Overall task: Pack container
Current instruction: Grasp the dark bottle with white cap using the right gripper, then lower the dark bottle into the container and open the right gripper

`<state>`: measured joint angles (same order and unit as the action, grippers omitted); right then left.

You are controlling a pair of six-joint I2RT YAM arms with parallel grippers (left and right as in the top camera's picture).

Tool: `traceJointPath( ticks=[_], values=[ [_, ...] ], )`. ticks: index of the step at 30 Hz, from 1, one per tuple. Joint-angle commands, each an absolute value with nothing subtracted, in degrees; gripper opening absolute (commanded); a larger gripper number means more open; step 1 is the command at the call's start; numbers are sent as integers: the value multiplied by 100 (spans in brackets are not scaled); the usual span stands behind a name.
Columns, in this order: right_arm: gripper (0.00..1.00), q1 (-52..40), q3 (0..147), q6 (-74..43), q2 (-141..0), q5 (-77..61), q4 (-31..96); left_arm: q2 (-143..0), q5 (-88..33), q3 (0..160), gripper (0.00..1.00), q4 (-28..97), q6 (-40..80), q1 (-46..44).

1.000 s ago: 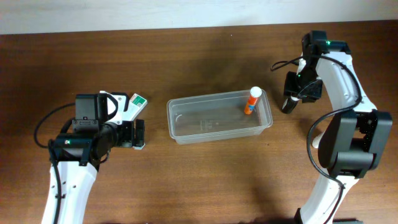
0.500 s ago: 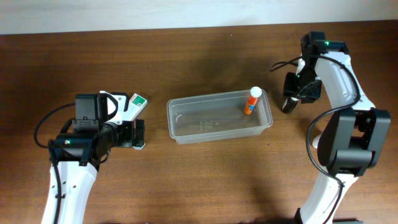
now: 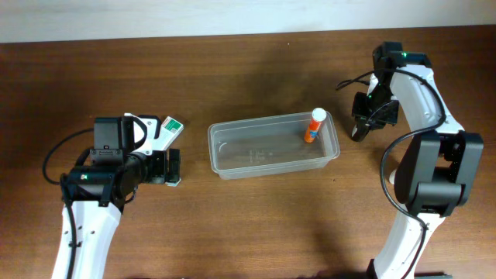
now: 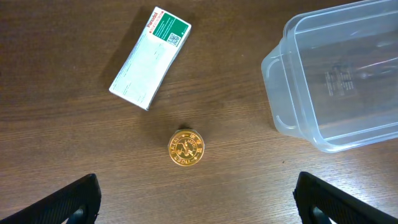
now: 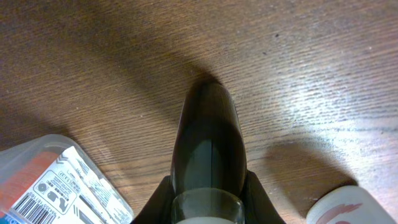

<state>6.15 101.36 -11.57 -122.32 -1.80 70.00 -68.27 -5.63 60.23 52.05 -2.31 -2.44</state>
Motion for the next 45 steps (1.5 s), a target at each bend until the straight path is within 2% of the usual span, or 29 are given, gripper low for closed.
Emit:
traceJointPath(
  ticks=[1, 8, 12, 18, 23, 29, 35, 44, 45],
  values=[
    [12, 637, 10127, -1144, -12154, -196, 7052, -6858, -622, 6136, 100, 5192, -172, -217],
    [11, 440, 10127, -1011, -10986, -193, 7446, -6858, -622, 6136, 100, 5190, -172, -217],
    [11, -34, 10127, -858, -10130, -193, 7970, -6858, -620, 6136, 100, 5188, -172, -217],
    [12, -1249, 10127, -1160, -8932, -235, 8486, -6858, -602, 6136, 100, 5188, -172, -217],
    [13, -1584, 10062, -1256, -8884, -222, 8438, -6858, -602, 6136, 100, 5186, -172, -217],
    [12, -1608, 9030, -1256, -8967, -237, 7679, -6858, -602, 6136, 100, 5190, -172, -217],
    [12, -1605, 7717, -1258, -9000, -237, 6156, -6858, -602, 6136, 100, 5190, -172, -217],
    [13, -1605, 7253, -1297, -9579, -36, 5649, -6858, -602, 6136, 100, 5192, -172, -217],
    [17, -1605, 7253, -1297, -9653, -34, 5640, -6858, -604, 6136, 100, 5192, -172, -217]
  ],
)
